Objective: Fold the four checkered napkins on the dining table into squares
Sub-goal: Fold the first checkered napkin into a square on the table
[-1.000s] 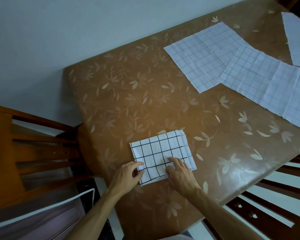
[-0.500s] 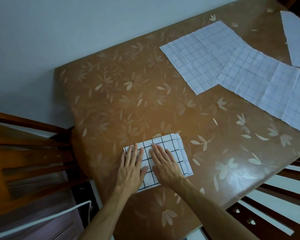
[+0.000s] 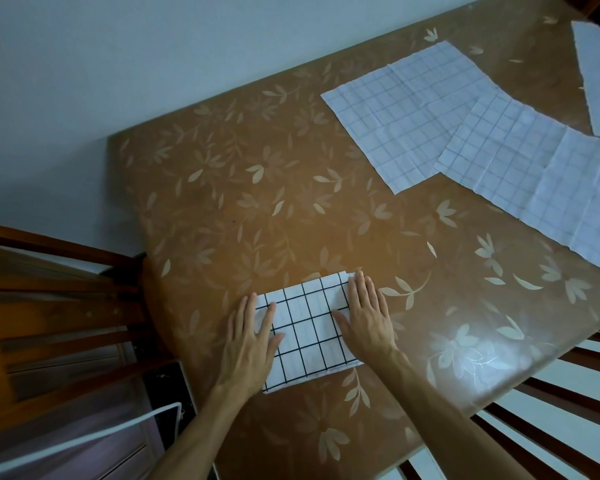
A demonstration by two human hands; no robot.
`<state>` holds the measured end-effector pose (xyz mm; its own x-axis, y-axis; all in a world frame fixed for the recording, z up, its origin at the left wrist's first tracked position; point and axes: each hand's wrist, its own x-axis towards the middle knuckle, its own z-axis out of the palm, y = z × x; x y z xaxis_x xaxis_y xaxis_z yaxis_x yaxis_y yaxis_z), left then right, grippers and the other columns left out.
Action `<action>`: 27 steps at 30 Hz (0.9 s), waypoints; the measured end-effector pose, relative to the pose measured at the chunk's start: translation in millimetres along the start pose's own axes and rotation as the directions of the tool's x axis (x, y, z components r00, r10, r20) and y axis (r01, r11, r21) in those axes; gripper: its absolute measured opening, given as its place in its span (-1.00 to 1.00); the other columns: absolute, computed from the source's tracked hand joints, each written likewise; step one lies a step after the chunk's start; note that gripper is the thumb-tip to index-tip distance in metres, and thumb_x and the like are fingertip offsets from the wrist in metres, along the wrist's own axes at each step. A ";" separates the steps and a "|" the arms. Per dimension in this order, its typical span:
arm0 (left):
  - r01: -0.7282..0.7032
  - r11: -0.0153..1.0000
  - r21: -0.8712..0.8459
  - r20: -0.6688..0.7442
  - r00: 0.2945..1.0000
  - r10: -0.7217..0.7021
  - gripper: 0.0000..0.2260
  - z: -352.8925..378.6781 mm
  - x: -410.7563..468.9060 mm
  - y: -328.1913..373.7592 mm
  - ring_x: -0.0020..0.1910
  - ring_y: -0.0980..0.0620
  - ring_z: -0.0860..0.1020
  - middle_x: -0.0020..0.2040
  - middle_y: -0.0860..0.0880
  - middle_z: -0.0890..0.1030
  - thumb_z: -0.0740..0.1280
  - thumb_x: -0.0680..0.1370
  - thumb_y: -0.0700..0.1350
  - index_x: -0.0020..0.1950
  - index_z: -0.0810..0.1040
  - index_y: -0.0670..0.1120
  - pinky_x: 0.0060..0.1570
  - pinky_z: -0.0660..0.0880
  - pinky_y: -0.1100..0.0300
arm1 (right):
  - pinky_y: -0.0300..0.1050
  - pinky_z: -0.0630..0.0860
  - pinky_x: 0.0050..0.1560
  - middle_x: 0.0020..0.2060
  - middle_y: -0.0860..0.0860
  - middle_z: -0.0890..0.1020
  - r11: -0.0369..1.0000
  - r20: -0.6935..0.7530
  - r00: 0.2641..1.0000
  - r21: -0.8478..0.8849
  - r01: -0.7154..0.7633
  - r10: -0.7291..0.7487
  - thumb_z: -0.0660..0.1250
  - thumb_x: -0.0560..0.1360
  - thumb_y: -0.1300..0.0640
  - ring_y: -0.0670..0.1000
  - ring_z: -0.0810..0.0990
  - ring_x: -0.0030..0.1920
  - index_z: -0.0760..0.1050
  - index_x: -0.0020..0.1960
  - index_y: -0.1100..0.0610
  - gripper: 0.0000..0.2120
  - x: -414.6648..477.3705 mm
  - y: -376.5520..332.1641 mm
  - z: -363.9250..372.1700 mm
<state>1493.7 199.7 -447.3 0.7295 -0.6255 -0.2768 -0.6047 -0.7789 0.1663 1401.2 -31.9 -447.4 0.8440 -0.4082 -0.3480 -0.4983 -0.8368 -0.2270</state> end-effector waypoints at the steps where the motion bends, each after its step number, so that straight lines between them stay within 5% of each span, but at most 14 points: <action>1: 0.004 0.999 -0.036 -0.048 0.999 -0.006 -0.50 -4.0 5.4 -0.4 0.52 -0.22 0.22 0.53 -0.24 0.25 0.10 0.66 0.15 0.52 0.32 -0.08 0.42 0.31 -0.13 | 0.01 -0.18 0.54 0.57 0.10 -0.13 1.000 -0.014 1.000 0.023 0.018 -0.017 0.05 0.64 -0.14 0.10 -0.15 0.57 -0.15 0.58 0.21 -0.30 3.4 -1.3 -3.9; 4: 0.049 0.992 -0.117 -0.129 0.990 -0.064 -0.57 -18.3 22.8 -6.0 0.22 -0.14 0.47 0.27 -0.13 0.49 0.42 0.54 -0.01 0.36 0.48 -0.12 0.18 0.50 -0.02 | 0.06 0.01 0.55 0.57 0.12 0.03 0.991 -0.064 0.990 0.053 0.126 -0.123 0.32 0.55 0.03 0.12 -0.01 0.57 -0.02 0.57 0.22 -0.24 17.1 -2.4 -18.8; 7: 0.133 0.964 -0.232 -0.027 0.989 -0.143 -0.50 -35.7 37.9 -9.6 0.11 -0.07 0.46 0.10 -0.04 0.51 0.52 0.44 -0.05 0.34 0.48 -0.06 0.10 0.46 0.06 | 0.00 0.05 0.51 0.51 0.08 0.25 0.980 -0.074 0.984 0.104 0.169 -0.161 0.43 0.45 0.15 0.09 0.13 0.53 0.03 0.55 0.16 -0.18 31.6 -3.1 -34.4; 14: 0.201 0.937 -0.285 0.093 0.979 -0.181 -0.65 -44.3 43.2 -18.2 0.13 0.00 0.40 0.07 0.03 0.40 0.54 0.42 -0.06 0.14 0.53 0.01 0.03 0.42 0.17 | 0.02 0.33 0.32 0.23 0.04 0.50 0.982 -0.012 0.982 -0.018 0.187 -0.188 0.43 0.44 0.15 0.15 0.42 0.19 0.48 0.32 -0.03 -0.54 45.4 -2.9 -51.2; 19: 0.202 0.930 -0.308 0.176 0.972 -0.153 -0.72 -57.0 37.4 -28.8 -0.10 0.11 0.48 -0.12 0.11 0.50 0.54 0.41 -0.01 0.03 0.53 0.08 -0.30 0.30 0.29 | -0.07 0.44 -0.06 -0.09 -0.01 0.53 0.968 -0.063 0.972 0.101 0.232 -0.226 0.41 0.39 0.27 0.10 0.46 -0.05 0.58 -0.05 0.06 -0.82 38.6 -6.5 -59.6; 24: 0.114 0.935 -0.337 -0.078 0.986 -0.148 -0.90 -92.9 32.8 -46.1 -0.17 0.06 0.51 -0.14 0.06 0.49 0.51 0.45 -0.09 -0.12 0.62 0.02 -0.28 0.43 0.24 | -0.20 0.40 -0.44 -0.19 -0.10 0.54 0.937 -0.294 0.920 0.154 0.313 -0.259 0.46 0.34 0.28 -0.03 0.45 -0.18 0.53 -0.15 0.03 -0.79 40.4 -26.8 -83.4; 27: 0.087 0.938 -0.335 -0.367 0.905 -0.215 -0.90 -126.9 27.8 -56.2 -0.17 0.03 0.52 -0.12 0.03 0.50 0.51 0.42 -0.19 -0.15 0.64 -0.04 -0.31 0.39 0.22 | -0.18 0.40 -0.44 -0.21 -0.10 0.52 0.898 -0.438 0.851 0.185 0.400 -0.289 0.43 0.34 0.24 -0.06 0.42 -0.21 0.53 -0.13 0.03 -0.82 38.5 -46.4 -106.9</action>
<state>1588.5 220.2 -344.3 0.9074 -0.4158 0.0607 -0.3969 -0.8007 0.4486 1478.0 -47.8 -353.1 0.9493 -0.2657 0.1677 -0.1469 -0.8471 -0.5108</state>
